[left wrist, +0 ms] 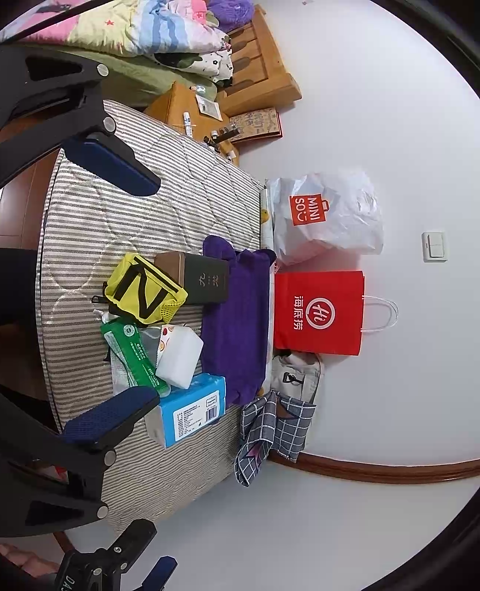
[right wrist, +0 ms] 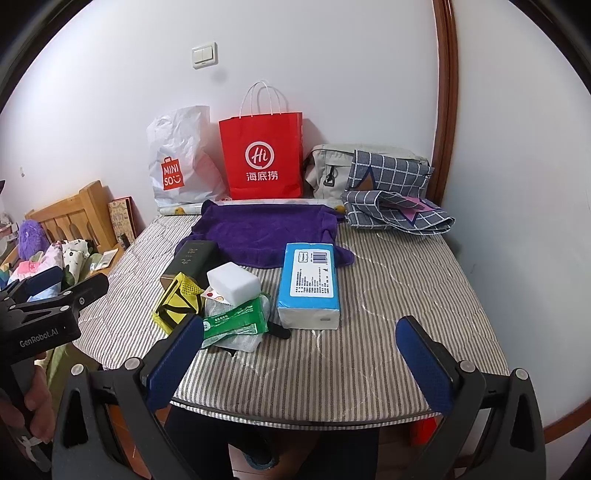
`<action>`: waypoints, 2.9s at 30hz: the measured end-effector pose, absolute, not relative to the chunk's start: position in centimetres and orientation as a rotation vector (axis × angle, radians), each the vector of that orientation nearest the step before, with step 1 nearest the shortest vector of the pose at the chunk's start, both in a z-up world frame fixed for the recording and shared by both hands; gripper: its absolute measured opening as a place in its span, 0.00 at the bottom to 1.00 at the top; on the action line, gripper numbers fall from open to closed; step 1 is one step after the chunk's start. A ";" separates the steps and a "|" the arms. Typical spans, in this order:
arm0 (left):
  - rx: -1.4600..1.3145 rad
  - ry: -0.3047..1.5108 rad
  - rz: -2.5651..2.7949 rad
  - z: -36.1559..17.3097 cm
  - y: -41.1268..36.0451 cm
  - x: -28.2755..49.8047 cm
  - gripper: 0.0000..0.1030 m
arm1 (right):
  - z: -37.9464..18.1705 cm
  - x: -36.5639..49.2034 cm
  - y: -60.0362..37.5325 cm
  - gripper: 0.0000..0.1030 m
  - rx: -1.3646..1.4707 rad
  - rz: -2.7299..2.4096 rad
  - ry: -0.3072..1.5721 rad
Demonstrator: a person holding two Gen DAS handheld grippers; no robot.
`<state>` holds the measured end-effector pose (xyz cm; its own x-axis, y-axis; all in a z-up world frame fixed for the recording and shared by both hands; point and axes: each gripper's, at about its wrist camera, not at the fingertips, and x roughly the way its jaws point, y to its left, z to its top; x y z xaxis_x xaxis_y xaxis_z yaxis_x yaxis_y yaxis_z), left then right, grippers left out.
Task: Organize soft objects
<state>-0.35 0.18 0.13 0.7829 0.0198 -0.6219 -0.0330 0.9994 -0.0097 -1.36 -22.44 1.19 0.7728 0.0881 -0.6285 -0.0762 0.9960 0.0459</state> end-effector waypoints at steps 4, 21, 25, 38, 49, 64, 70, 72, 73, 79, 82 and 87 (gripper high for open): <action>-0.019 0.670 0.028 0.1 0.2 -0.4 1.00 | 1.2 -1.4 -22.6 0.99 0.027 0.092 0.677; -0.011 0.662 0.019 0.4 -0.4 -0.8 1.00 | 1.1 -1.9 -22.6 0.99 0.042 0.100 0.673; -0.008 0.665 0.004 0.3 -0.7 -0.7 1.00 | 1.0 -1.8 -22.5 0.99 0.034 0.104 0.664; -0.030 0.720 0.015 -3.6 1.0 2.6 1.00 | -2.9 1.5 -23.6 0.99 0.071 0.099 0.732; -0.001 0.867 0.008 -11.1 1.7 6.7 1.00 | -8.9 5.4 -23.7 0.98 0.085 0.102 0.845; 0.063 0.953 -0.037 -17.2 0.7 11.9 1.00 | -12.7 8.3 -23.1 0.98 0.073 0.134 0.920; -0.014 0.917 -0.089 -17.0 1.6 12.0 0.83 | -13.3 8.9 -22.9 0.98 0.087 0.149 0.928; -0.008 0.898 -0.095 -16.6 1.9 11.6 0.79 | -13.2 9.0 -22.7 0.98 0.094 0.161 0.918; -0.004 0.894 -0.096 -16.3 2.0 11.4 0.79 | -13.0 8.9 -22.6 0.98 0.097 0.169 0.909; 0.004 0.890 -0.042 -15.3 3.7 9.8 0.78 | -12.1 8.8 -20.9 0.98 0.109 0.237 0.869; -0.014 0.896 -0.007 -15.1 5.2 9.1 0.79 | -11.8 8.9 -19.8 0.95 0.097 0.252 0.856; -0.028 0.898 0.052 -14.9 7.4 8.9 0.79 | -10.3 10.5 -17.6 0.95 0.057 0.313 0.796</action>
